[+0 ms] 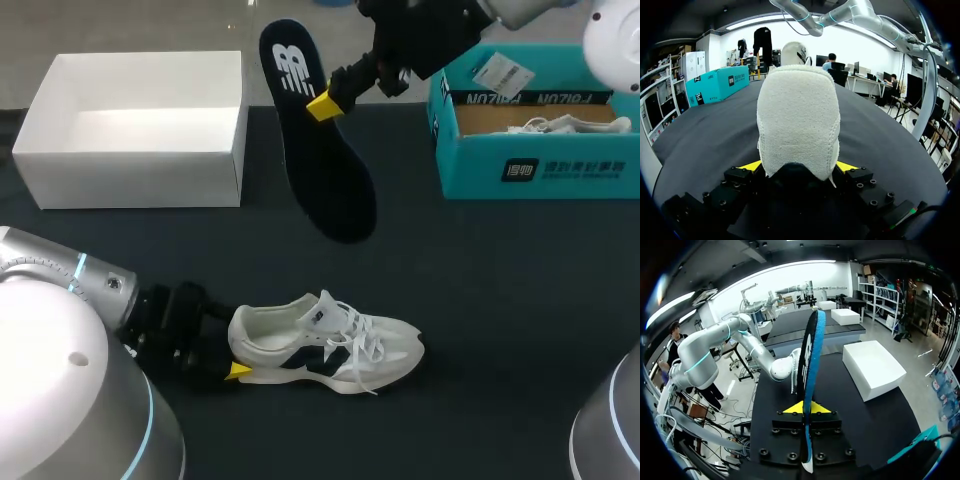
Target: Take the shoe out of the shoebox, open the shoe tongue, remove and reinsert the insole, then place the shoe into the shoebox
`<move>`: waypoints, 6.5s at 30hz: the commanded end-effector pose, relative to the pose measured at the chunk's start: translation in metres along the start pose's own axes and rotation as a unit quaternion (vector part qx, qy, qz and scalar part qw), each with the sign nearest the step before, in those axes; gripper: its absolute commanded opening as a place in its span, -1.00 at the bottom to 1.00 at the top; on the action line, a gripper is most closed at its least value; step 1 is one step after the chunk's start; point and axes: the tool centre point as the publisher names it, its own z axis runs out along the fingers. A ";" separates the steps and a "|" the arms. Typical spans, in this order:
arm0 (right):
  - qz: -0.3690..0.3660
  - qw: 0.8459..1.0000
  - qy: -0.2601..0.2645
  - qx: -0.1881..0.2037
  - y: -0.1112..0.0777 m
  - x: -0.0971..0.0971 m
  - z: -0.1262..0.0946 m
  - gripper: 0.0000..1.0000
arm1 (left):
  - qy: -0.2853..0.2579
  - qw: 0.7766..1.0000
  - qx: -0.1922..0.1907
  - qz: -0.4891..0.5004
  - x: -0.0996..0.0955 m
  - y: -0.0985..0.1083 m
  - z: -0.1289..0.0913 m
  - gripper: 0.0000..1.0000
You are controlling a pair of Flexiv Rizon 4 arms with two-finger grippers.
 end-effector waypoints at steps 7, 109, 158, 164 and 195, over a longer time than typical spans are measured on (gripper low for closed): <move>0.000 1.000 0.000 -0.001 -0.001 -0.001 0.002 -1.00 | 0.002 1.000 -0.002 0.006 -0.003 0.013 0.010 1.00; 0.004 1.000 -0.018 0.012 0.009 0.010 -0.033 -1.00 | 0.031 0.955 -0.262 0.135 0.005 -0.121 -0.072 1.00; 0.004 1.000 -0.018 0.012 0.009 0.010 -0.033 -1.00 | 0.069 0.938 -0.326 0.098 -0.034 -0.067 0.026 -1.00; 0.000 0.999 -0.034 0.010 0.011 0.008 -0.052 -1.00 | 0.076 0.939 -0.317 0.110 -0.036 -0.071 0.024 -1.00; 0.004 0.997 -0.068 0.023 0.006 0.011 -0.101 -1.00 | 0.355 0.794 -0.266 0.416 -0.016 -0.133 0.048 -1.00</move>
